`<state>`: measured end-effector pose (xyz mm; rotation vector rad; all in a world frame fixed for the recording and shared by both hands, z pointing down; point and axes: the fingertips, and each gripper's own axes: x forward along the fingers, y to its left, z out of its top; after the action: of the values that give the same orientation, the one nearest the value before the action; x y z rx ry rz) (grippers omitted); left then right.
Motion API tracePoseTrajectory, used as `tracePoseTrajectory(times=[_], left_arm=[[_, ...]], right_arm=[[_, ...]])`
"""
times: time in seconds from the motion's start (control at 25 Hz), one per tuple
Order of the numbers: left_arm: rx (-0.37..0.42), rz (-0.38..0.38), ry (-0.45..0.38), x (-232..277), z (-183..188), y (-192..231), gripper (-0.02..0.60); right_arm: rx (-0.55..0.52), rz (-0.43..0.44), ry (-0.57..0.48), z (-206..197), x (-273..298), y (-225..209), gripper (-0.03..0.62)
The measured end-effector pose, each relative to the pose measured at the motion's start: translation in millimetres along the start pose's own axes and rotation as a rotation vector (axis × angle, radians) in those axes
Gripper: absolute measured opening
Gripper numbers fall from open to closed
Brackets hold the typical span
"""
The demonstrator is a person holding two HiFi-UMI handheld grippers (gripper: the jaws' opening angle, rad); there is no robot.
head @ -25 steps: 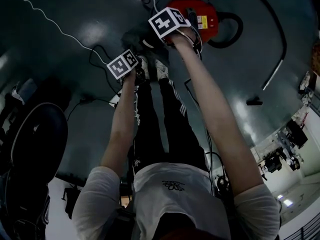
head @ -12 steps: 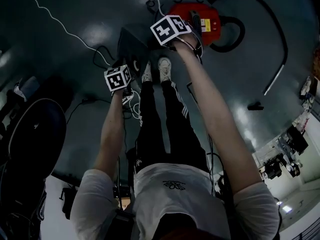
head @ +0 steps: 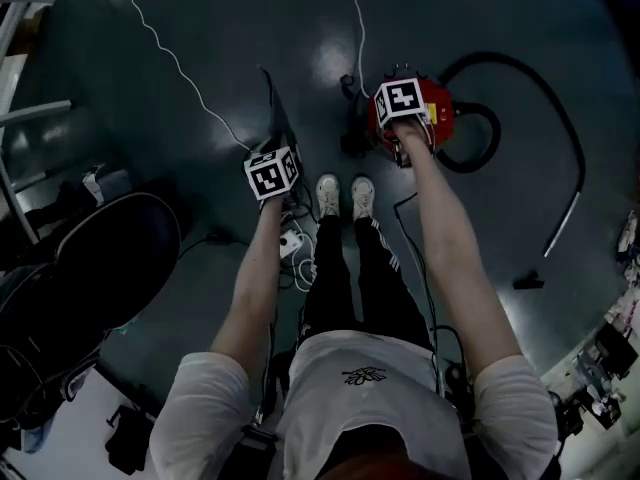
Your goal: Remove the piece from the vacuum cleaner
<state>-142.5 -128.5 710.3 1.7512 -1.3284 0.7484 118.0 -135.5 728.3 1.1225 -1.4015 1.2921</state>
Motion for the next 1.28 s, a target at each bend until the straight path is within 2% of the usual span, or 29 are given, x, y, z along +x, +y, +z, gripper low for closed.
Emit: tracePoseTrajectory(times=[0.12,0.24,0.32,0.44,0.56,0.76,0.88,1.08,1.28], left_arm=[[-0.061,0.024,-0.062,-67.0,35.0,-10.5,0.015],[-0.126,0.007,-0.206,-117.8,94.9,-24.7,0.015],[-0.094,-0.018,-0.296,-155.7,127.8,-42.9,0.015],[0.009,-0.056,-0.420,-229.6,165.1,-73.8,0.015],[0.047,-0.110,-0.572,-299.3,203.3,-104.4,0.015],[0.061,-0.220,-0.790,-398.0,244.4,-140.6,0.015],[0.101,-0.258,-0.879,-442.8,254.7,-157.2,0.015],[0.143,-0.290,-0.966,-486.4,263.8,-164.0,0.015],[0.158,-0.314,-1.014,-505.8,266.6,-168.9,0.015]], right_arm=[[-0.004,0.012,-0.175,-6.1,-58.0,19.0,0.011],[0.032,0.138,-0.464,36.1,-151.8,52.5,0.011],[0.010,0.197,-0.625,51.9,-221.2,75.3,0.011],[-0.045,0.248,-0.807,43.3,-313.4,113.0,0.011],[-0.103,0.268,-0.959,31.1,-391.5,140.5,0.011],[-0.235,0.331,-1.065,6.6,-462.5,176.6,0.011],[-0.301,0.297,-1.182,-8.7,-501.2,183.6,0.011],[-0.357,0.237,-1.345,-25.8,-551.1,196.9,0.011],[-0.368,0.198,-1.426,-27.6,-571.8,200.2,0.011]])
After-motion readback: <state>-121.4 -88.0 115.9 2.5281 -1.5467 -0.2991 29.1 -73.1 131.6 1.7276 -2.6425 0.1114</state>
